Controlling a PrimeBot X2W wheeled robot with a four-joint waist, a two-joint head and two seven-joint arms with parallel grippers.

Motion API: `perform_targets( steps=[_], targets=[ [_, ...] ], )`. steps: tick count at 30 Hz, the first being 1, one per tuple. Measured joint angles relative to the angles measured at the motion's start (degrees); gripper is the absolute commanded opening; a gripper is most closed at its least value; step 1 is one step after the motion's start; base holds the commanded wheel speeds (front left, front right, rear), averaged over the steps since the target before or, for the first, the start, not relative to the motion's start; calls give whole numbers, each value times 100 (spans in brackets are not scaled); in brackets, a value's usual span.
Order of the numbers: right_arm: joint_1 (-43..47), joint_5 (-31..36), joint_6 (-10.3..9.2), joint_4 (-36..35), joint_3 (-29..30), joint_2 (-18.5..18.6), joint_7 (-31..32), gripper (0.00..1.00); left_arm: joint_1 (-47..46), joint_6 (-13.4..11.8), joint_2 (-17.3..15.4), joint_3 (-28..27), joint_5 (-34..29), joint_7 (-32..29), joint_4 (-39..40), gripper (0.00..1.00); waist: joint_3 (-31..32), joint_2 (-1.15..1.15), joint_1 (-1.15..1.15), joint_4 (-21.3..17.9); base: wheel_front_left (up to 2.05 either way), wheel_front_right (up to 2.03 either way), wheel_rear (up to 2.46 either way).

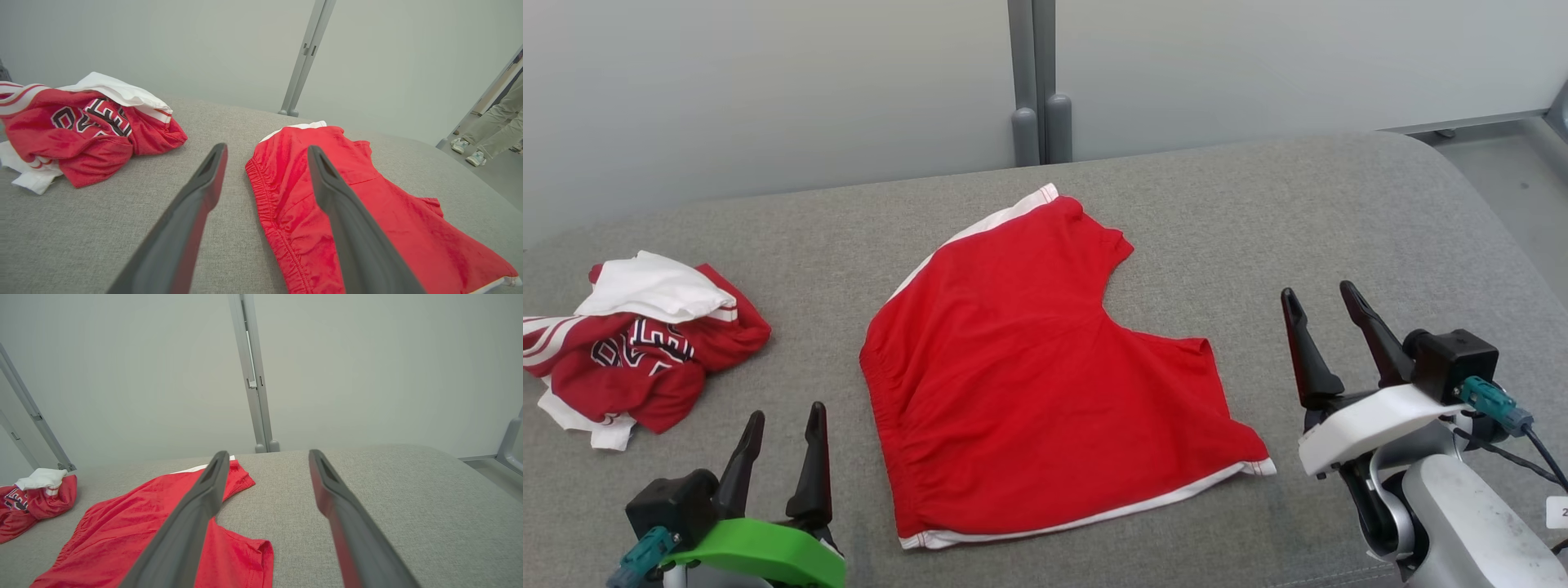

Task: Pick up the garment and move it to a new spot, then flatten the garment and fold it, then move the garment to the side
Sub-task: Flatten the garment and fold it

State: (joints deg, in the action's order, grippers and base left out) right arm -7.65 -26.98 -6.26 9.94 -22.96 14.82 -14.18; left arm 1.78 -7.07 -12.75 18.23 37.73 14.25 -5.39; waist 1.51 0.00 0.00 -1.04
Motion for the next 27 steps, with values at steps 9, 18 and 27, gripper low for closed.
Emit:
perform_targets(
  steps=[9, 18, 27],
  targets=[
    [140, 216, -38, -7, 64, -52, 0, 100, 124, 0, 191, -246, -332, 0, -36, 100, -5, 0, 0, 22, 0, 0, 0],
    [235, 282, -40, -5, 160, -169, -24, 100, 209, 0, 366, -343, -553, 0, -19, 100, -18, 0, 0, 29, 0, 0, 0],
    [239, 337, -41, -8, 223, -226, -24, 100, 276, -1, 482, -370, -676, 0, 3, 100, -45, 0, 0, 45, 0, 0, 0]
  ],
)
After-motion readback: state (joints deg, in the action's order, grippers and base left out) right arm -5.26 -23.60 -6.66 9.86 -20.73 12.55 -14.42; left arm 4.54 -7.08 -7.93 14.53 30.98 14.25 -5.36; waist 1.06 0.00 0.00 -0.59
